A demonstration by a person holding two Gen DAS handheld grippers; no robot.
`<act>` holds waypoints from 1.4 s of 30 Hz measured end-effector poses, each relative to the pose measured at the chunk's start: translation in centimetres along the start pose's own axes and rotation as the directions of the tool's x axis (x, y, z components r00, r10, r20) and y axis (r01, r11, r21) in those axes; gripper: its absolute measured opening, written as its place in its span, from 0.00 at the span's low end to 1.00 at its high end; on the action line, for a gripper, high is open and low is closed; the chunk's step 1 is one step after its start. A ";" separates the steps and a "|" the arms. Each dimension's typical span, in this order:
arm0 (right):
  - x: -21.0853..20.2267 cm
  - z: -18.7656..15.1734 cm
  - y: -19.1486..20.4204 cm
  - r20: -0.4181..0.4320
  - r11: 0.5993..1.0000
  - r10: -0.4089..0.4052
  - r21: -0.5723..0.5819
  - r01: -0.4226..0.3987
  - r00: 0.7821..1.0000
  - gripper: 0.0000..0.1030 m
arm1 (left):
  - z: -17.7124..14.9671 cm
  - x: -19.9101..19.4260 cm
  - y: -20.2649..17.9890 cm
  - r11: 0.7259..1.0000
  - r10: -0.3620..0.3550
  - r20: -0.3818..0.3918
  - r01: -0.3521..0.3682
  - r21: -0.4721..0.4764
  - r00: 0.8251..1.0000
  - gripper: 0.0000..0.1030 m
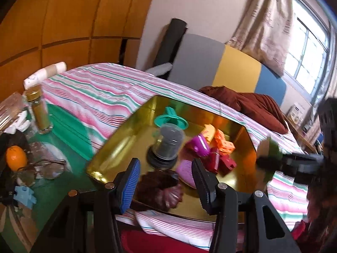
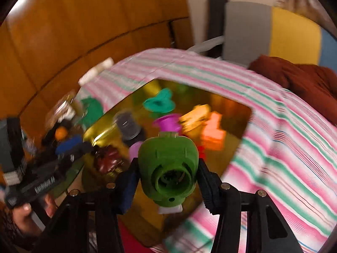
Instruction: Organize rigid objects
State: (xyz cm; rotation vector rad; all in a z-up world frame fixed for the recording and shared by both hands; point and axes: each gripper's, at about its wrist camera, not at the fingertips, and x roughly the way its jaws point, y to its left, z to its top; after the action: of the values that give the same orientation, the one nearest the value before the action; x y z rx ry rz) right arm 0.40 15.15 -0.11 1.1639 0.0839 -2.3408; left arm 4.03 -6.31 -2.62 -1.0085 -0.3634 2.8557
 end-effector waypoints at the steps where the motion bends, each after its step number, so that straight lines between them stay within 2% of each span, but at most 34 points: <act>1: 0.7 -0.2 1.0 -0.021 1.000 -0.001 -0.030 0.000 1.000 0.51 | 0.1 -0.1 0.3 1.000 0.013 0.005 -0.013 -0.007 1.000 0.50; 3: 1.6 -0.6 1.8 -0.064 0.999 0.001 -0.054 -0.005 0.998 0.51 | 0.2 -0.3 0.8 0.999 0.033 0.011 -0.033 -0.017 0.999 0.50; 7: 3.7 -1.5 2.9 -0.163 0.994 -0.046 -0.109 0.028 0.986 0.52 | 0.4 -0.5 1.3 0.998 0.061 0.012 -0.061 -0.033 0.998 0.50; 12: 4.5 -2.3 3.0 -0.212 0.992 -0.048 -0.122 0.023 0.976 0.52 | 0.7 -0.7 1.0 0.995 0.097 0.016 -0.096 -0.030 0.995 0.50; 14: 4.5 -2.4 2.8 -0.207 0.996 -0.017 -0.087 -0.001 0.978 0.56 | 0.9 -0.9 0.7 0.992 0.121 0.024 -0.120 -0.027 0.992 0.50; 15: 4.3 -2.4 2.7 -0.202 0.997 -0.011 -0.073 -0.004 0.979 0.62 | 1.0 -1.0 0.6 0.991 0.134 0.025 -0.133 -0.024 0.991 0.50; 16: 3.9 -2.4 2.5 -0.182 0.998 -0.017 -0.055 0.007 0.983 0.67 | 1.2 -0.9 0.4 0.989 0.150 0.021 -0.150 -0.020 0.988 0.50; 20: 2.0 -2.1 1.5 -0.101 0.999 -0.035 -0.005 0.035 0.994 0.73 | 1.4 -0.7 -0.2 0.976 0.218 -0.010 -0.218 0.003 0.976 0.50; 21: 1.3 -2.0 1.1 -0.075 0.999 -0.039 0.017 0.040 0.996 0.78 | 1.4 -0.6 -0.4 0.973 0.229 -0.014 -0.229 0.007 0.973 0.50; 24: 0.0 -1.8 0.4 -0.016 0.995 -0.066 0.070 0.067 0.998 0.93 | 1.3 -0.7 -0.9 0.972 0.234 -0.024 -0.234 0.015 0.972 0.50; 27: -1.0 -1.4 -0.1 0.030 0.989 -0.099 0.113 0.095 0.995 1.00 | 1.5 -1.0 -1.3 0.972 0.233 -0.033 -0.233 0.008 0.972 0.50; 32: -1.6 -0.6 -0.6 0.073 0.983 -0.112 0.157 0.100 0.991 1.00 | 2.4 -1.4 -2.2 0.962 0.274 -0.054 -0.273 0.023 0.960 0.50; 35: -1.9 -0.4 -0.3 0.084 0.977 -0.155 0.162 0.140 0.984 1.00 | 2.7 -1.5 -3.0 0.934 0.352 -0.045 -0.348 0.077 0.935 0.50; 37: -1.8 -0.1 0.1 0.073 0.970 -0.198 0.156 0.185 0.978 1.00 | 2.7 -1.4 -3.4 0.924 0.374 -0.046 -0.367 0.105 0.926 0.50; 42: -1.3 0.3 0.7 0.045 0.959 -0.239 0.164 0.229 0.970 1.00 | 2.7 -1.2 -3.4 0.927 0.371 -0.094 -0.361 0.105 0.924 0.50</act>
State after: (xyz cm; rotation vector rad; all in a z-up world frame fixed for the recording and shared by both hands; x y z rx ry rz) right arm 1.10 15.00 1.18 1.2089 0.0135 -2.6328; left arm 3.27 -3.72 1.04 -1.3396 -0.0415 3.0815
